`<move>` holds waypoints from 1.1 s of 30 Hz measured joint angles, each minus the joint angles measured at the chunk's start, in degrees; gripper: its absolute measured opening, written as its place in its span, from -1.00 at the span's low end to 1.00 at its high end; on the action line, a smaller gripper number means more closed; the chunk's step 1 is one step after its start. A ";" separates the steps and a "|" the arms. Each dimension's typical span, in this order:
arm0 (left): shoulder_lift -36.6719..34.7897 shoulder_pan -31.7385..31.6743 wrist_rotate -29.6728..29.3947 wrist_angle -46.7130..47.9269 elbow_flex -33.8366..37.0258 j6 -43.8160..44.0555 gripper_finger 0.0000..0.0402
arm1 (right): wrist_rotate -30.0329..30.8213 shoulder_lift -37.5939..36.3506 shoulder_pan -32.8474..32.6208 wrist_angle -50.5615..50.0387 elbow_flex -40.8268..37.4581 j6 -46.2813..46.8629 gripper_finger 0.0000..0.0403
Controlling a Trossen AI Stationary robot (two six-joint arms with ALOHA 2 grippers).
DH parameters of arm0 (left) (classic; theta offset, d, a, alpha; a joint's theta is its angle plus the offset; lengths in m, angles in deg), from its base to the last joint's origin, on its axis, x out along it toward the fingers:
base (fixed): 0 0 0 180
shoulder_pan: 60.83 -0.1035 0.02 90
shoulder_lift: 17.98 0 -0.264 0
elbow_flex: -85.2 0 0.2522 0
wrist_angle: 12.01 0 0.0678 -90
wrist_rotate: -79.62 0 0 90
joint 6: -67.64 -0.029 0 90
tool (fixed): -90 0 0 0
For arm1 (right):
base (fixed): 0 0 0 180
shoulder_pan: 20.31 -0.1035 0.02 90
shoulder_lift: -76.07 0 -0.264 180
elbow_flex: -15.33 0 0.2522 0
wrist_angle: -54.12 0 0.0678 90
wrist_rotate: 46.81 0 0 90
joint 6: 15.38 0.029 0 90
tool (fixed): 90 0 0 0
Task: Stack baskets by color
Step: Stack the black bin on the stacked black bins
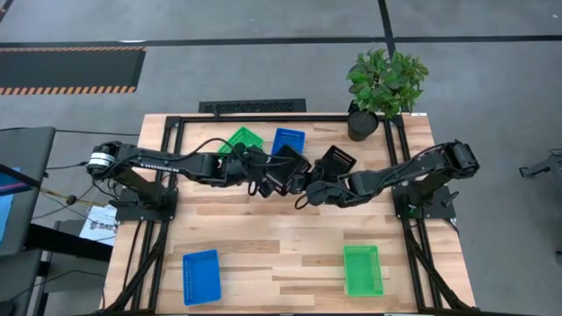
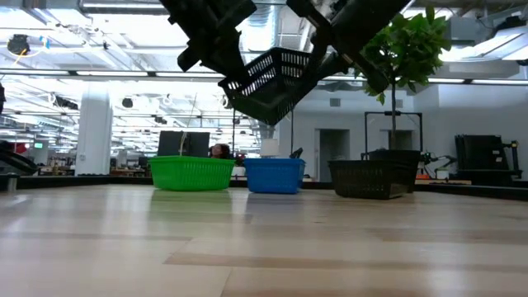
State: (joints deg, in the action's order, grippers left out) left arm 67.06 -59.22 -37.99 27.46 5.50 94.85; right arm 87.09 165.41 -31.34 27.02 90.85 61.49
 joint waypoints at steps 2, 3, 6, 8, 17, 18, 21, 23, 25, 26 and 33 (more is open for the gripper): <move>0.00 0.00 0.84 -0.13 0.01 0.04 -0.97 | -0.18 0.00 -0.01 -1.20 -0.01 1.91 -0.92; 0.00 0.02 1.84 -0.31 0.01 0.04 -0.94 | -0.34 -0.02 -0.03 -2.42 -0.01 3.63 -0.93; 0.02 -0.02 7.40 -1.38 0.02 -1.62 -0.75 | -0.69 -0.02 -0.07 -5.79 0.01 6.84 -0.96; 0.02 -0.20 12.34 -1.78 0.04 -2.17 -0.56 | -1.05 -0.02 -0.07 -7.80 0.04 8.43 -0.97; -5.07 0.15 25.68 -3.27 0.04 2.33 0.33 | -3.83 -6.75 4.55 -22.94 0.12 13.12 -0.98; -6.34 0.15 25.68 -3.13 0.04 2.90 0.39 | -3.83 -8.29 5.09 -24.29 0.14 13.14 -0.98; -10.30 0.13 24.15 -2.31 0.01 3.91 0.49 | -4.29 -12.47 6.54 -31.17 0.17 15.70 -0.98; -12.87 0.13 22.03 -2.43 -0.01 3.97 0.51 | -5.66 -14.51 7.15 -35.75 -0.46 18.74 -0.98; -15.06 0.13 20.03 -1.91 -0.01 4.01 0.51 | -6.87 -16.36 7.15 -38.13 -2.20 21.07 -0.98; -16.13 0.13 19.18 -1.95 -0.01 4.01 0.50 | -7.51 -17.36 7.11 -38.44 -3.35 21.91 -0.98; -20.33 -0.11 15.16 0.97 -0.01 3.92 0.45 | -9.79 -26.69 7.85 -36.50 -13.41 29.74 -0.98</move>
State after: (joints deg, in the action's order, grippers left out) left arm 46.73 -59.33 -22.83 28.44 5.49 98.77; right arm 77.30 138.72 -23.49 -9.48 77.44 91.23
